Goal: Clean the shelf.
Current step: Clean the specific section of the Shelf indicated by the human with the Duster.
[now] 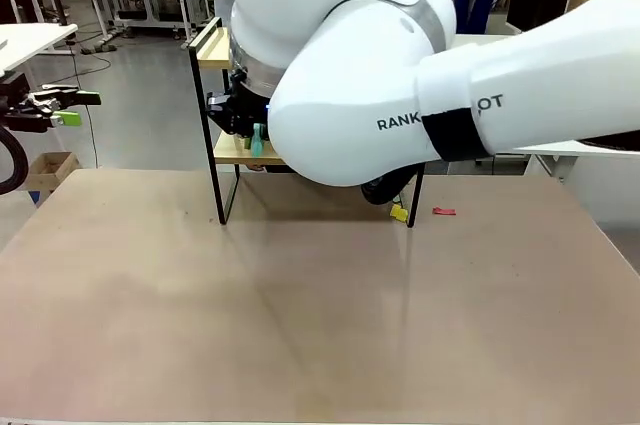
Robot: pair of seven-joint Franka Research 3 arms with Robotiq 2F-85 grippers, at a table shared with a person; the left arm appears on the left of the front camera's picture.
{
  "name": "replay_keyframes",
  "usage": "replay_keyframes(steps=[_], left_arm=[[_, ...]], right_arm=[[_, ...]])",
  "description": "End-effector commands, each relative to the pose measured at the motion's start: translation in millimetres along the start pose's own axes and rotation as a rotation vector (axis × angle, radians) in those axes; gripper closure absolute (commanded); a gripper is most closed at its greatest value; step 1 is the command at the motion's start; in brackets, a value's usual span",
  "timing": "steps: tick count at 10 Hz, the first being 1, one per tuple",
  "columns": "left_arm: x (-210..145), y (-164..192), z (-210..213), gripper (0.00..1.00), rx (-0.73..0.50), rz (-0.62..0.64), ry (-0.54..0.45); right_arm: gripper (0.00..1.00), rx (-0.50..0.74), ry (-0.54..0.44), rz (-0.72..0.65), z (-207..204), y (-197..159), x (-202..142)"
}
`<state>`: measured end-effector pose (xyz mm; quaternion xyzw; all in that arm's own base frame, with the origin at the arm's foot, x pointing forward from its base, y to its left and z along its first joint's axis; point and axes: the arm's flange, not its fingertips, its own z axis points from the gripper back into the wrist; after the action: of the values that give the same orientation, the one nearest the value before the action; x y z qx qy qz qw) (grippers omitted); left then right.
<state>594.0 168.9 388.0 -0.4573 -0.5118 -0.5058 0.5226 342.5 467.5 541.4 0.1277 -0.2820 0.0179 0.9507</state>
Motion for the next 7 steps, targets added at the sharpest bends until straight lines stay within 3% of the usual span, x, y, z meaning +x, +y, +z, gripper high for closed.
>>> replay_keyframes(steps=[1,4,7], left_arm=[[1.6,-1.1,0.3,0.0,-0.008,-0.016,0.009],[1.6,-1.1,0.3,0.0,-0.008,-0.016,0.009],[1.6,-1.1,0.3,0.0,-0.008,-0.016,0.009]], right_arm=[[0.87,-0.016,-0.011,-0.001,5.6,-7.0,-2.3],[0.87,0.0,0.011,-0.002,-1.0,-2.8,-0.6],[0.87,-0.002,-0.004,-0.045,-31.3,25.1,10.5]])
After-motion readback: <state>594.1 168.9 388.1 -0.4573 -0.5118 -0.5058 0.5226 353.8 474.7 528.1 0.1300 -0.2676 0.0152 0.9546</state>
